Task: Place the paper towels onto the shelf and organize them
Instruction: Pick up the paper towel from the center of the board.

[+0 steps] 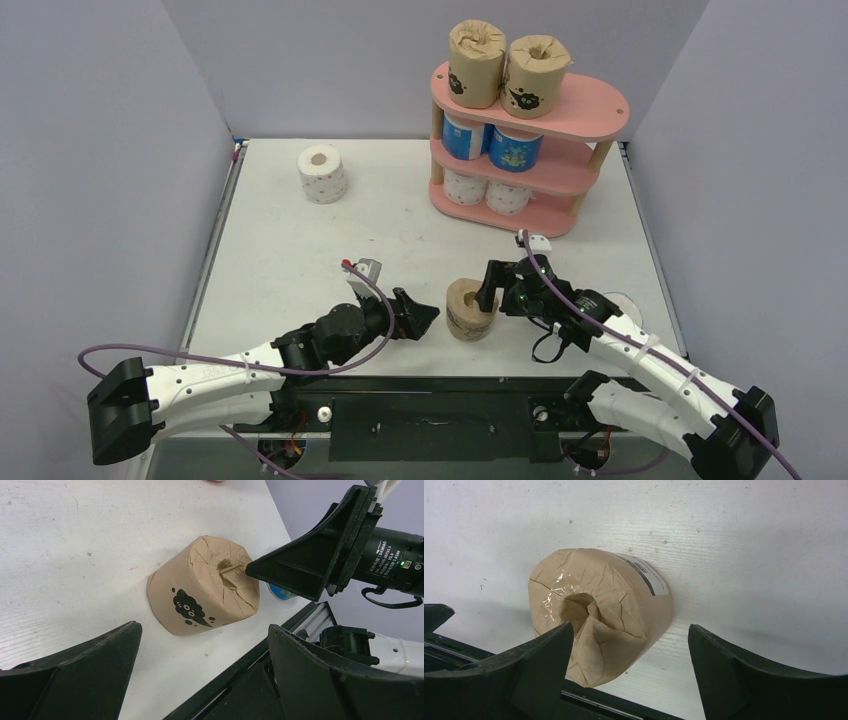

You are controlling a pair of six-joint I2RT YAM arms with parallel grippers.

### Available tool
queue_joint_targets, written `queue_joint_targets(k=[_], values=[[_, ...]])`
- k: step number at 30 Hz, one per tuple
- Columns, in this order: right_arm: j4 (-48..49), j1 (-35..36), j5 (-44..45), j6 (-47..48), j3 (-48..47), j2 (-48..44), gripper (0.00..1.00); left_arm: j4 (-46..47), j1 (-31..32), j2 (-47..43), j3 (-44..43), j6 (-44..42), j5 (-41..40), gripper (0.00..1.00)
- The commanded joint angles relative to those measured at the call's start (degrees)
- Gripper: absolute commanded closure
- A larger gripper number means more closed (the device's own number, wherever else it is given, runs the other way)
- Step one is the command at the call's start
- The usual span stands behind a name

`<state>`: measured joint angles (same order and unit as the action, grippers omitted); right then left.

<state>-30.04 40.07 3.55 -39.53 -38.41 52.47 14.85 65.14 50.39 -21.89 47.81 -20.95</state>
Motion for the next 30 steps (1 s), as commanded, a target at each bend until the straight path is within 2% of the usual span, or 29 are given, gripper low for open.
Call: queue_joint_targets(k=[1,6,20,30], values=[[-1.23,-0.39,-0.08,-0.16,-1.27,-1.04,0.21,3.27,-0.02,0.05,-1.23,0.13,0.32,0.02],[-0.64,-0.76,0.27,-0.14,0.25,-0.09,0.29,3.08,-0.02,0.07,-1.22,0.47,0.37,0.02],[4.49,-1.30,-2.61,-0.76,1.82,4.16,0.36,2.52,-0.02,-0.27,-1.58,0.34,0.58,0.02],[5.71,-1.25,-3.04,-0.90,3.09,5.71,0.54,3.14,0.00,0.94,-1.96,0.20,1.01,0.02]])
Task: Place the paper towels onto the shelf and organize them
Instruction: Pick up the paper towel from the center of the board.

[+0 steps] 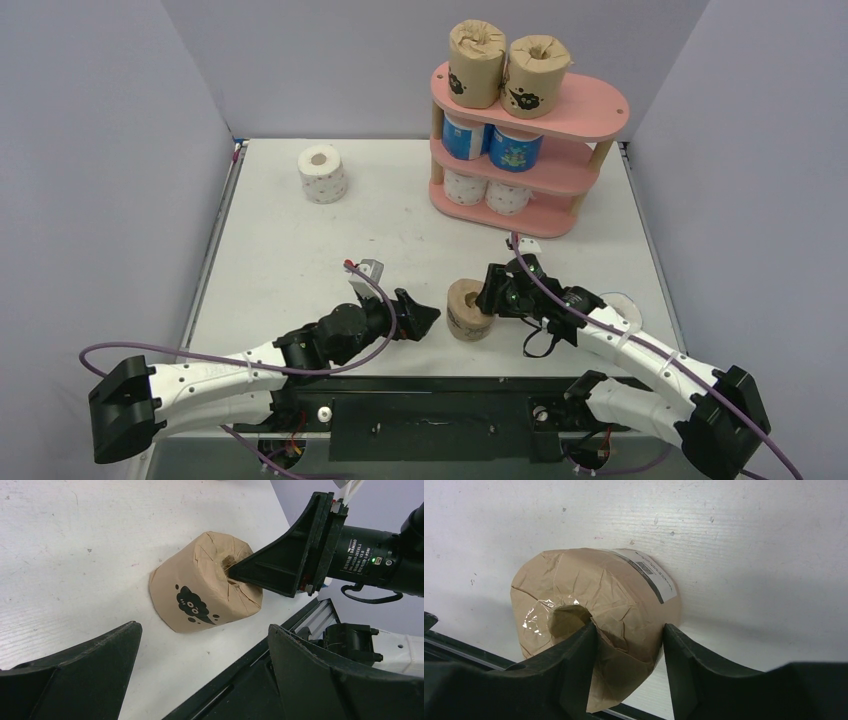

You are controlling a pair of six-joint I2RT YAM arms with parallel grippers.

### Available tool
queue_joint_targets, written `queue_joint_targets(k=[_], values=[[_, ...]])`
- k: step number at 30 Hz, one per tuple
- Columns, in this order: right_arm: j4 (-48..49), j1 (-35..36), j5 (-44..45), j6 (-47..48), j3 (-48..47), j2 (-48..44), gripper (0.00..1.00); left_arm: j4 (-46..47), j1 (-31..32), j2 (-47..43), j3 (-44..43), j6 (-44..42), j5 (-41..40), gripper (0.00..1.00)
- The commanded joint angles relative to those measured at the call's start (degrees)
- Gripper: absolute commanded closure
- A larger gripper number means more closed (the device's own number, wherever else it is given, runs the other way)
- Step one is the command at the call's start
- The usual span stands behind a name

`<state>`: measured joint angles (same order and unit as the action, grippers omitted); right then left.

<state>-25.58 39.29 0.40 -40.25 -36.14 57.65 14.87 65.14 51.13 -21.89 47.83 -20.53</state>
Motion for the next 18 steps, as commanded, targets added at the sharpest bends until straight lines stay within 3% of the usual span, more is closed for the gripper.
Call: queue_joint_targets(k=[1,8,18], values=[[1.29,-0.51,0.05,-0.18,0.81,0.56,0.57,3.07,-0.01,0.15,-2.11,0.05,0.61,0.02],[-1.29,-0.45,1.21,-0.12,-0.57,-2.11,0.70,2.34,-0.02,-0.48,-5.28,-3.85,-0.19,0.02],[-15.48,-2.86,7.01,2.88,-13.51,-9.51,0.72,2.43,-0.09,1.28,-14.97,-15.27,-1.71,0.03]])
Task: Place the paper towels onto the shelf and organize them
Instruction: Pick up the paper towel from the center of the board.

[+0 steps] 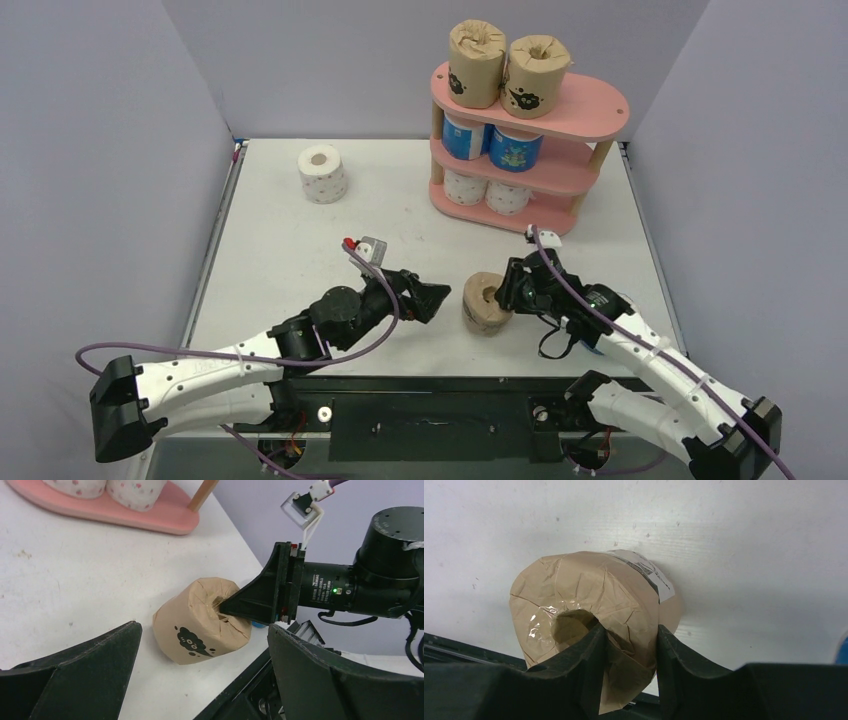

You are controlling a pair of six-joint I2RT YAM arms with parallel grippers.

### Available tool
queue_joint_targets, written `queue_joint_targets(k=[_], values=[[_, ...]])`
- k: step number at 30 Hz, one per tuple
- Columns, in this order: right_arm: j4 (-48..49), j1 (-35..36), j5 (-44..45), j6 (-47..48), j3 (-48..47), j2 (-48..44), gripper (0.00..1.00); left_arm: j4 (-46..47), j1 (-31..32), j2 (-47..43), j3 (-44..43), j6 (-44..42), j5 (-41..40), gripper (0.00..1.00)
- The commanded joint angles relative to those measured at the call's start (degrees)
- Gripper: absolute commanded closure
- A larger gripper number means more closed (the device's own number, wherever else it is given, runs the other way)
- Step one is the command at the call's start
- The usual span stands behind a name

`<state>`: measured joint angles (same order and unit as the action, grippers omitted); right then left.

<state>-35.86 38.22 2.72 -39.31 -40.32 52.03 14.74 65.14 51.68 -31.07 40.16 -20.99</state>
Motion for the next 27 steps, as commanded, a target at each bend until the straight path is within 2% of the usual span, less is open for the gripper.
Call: queue_joint_targets(k=[1,8,15,18,22,27], values=[[-6.43,-2.21,5.12,2.57,-10.66,-4.23,0.72,3.49,-0.10,1.24,-7.39,-8.67,-1.38,0.03],[-15.53,-9.13,8.39,5.05,-25.30,-5.61,0.73,12.70,-0.19,7.41,-15.52,-21.94,-1.13,0.04],[-16.85,-16.87,8.90,5.47,-38.52,-2.25,0.72,20.43,-0.31,17.49,-24.15,-36.97,-0.28,0.04],[-16.65,-21.56,7.46,5.35,-42.41,-0.26,0.72,20.59,-0.60,21.04,-27.92,-38.28,0.49,0.04],[-15.96,-24.63,8.90,4.15,-49.53,4.18,0.72,21.35,-0.63,21.76,-28.05,-36.13,1.74,0.04],[-12.32,-30.43,6.74,-0.05,-59.29,9.98,0.72,21.23,-0.63,17.35,-20.84,-29.58,0.65,0.04]])
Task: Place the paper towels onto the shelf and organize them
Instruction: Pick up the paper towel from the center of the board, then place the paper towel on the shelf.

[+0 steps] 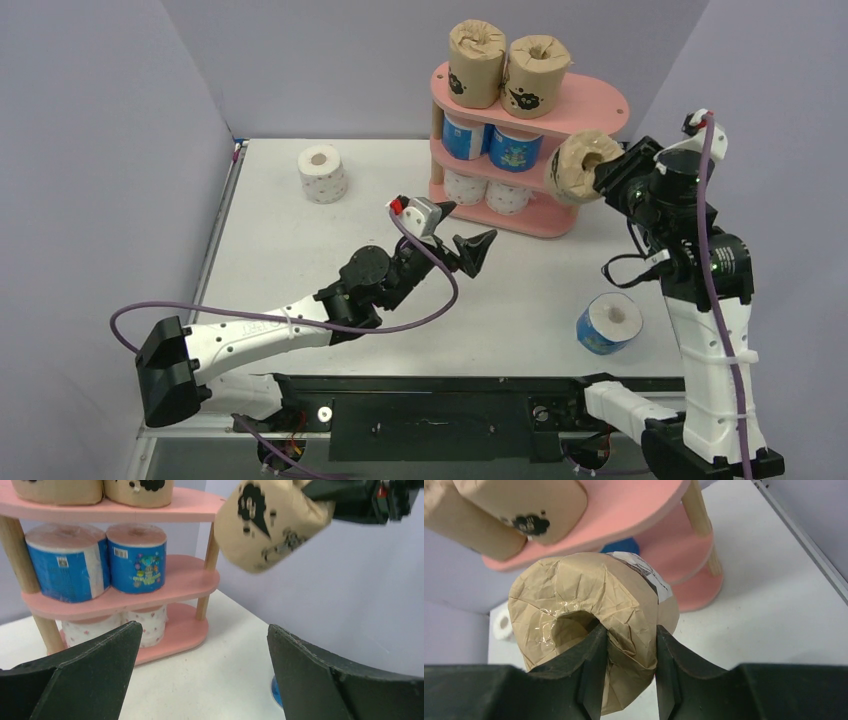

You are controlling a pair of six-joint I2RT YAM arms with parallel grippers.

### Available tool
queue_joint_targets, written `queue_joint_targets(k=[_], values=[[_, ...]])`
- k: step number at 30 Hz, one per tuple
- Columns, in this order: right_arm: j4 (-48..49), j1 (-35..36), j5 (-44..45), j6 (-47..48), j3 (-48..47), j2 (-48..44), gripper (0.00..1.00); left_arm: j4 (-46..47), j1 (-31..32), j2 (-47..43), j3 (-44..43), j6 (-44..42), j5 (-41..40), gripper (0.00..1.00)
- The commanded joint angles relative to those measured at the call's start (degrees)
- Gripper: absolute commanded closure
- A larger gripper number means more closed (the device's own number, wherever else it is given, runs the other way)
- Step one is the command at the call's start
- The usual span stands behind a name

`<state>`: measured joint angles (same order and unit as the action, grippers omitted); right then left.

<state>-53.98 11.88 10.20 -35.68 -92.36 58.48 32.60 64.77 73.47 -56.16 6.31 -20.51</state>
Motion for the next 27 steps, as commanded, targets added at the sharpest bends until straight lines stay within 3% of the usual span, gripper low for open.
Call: queue_joint_targets(k=[1,5,11,27], values=[[6.62,-5.00,-1.12,-4.30,-9.43,5.03,0.72,3.79,-0.26,-5.30,5.51,5.88,0.02,0.04],[9.41,-9.87,-4.57,-8.16,-14.05,8.60,0.72,3.11,-0.26,-10.32,12.62,9.86,-0.77,0.04],[10.33,-13.89,-7.07,-10.66,-19.67,12.92,0.72,1.93,-0.26,-14.91,16.72,12.14,-1.41,0.04],[10.43,-16.54,-9.67,-14.15,-29.05,24.55,0.70,1.64,-0.33,-7.52,8.28,8.69,1.54,0.04]])
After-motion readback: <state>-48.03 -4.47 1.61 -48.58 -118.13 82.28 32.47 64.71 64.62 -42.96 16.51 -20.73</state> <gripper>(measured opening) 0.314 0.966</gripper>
